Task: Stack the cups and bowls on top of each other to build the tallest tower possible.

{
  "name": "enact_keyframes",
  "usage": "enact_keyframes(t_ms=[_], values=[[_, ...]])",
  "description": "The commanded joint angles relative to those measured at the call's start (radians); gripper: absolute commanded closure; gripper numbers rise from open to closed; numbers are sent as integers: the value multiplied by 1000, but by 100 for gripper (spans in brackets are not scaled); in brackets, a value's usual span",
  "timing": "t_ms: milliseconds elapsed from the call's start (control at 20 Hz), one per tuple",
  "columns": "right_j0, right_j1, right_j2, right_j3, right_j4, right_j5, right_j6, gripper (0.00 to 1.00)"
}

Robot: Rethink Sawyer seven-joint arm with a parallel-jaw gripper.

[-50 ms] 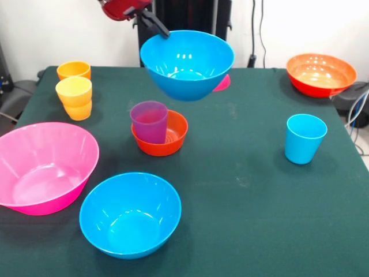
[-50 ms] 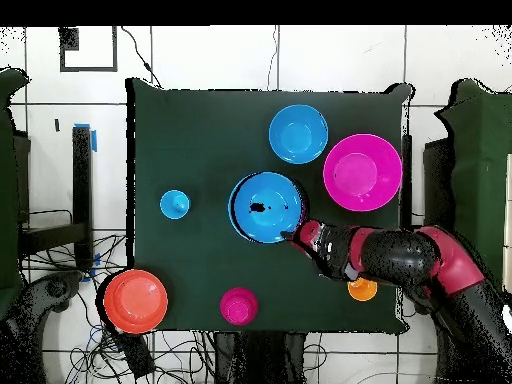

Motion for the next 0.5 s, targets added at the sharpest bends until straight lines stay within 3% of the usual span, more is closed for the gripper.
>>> enact_keyframes(t_ms=[50, 500], values=[[32, 45, -43, -94, -30, 97, -350, 100], [41, 58, -49, -111, -35, 93, -358, 100]])
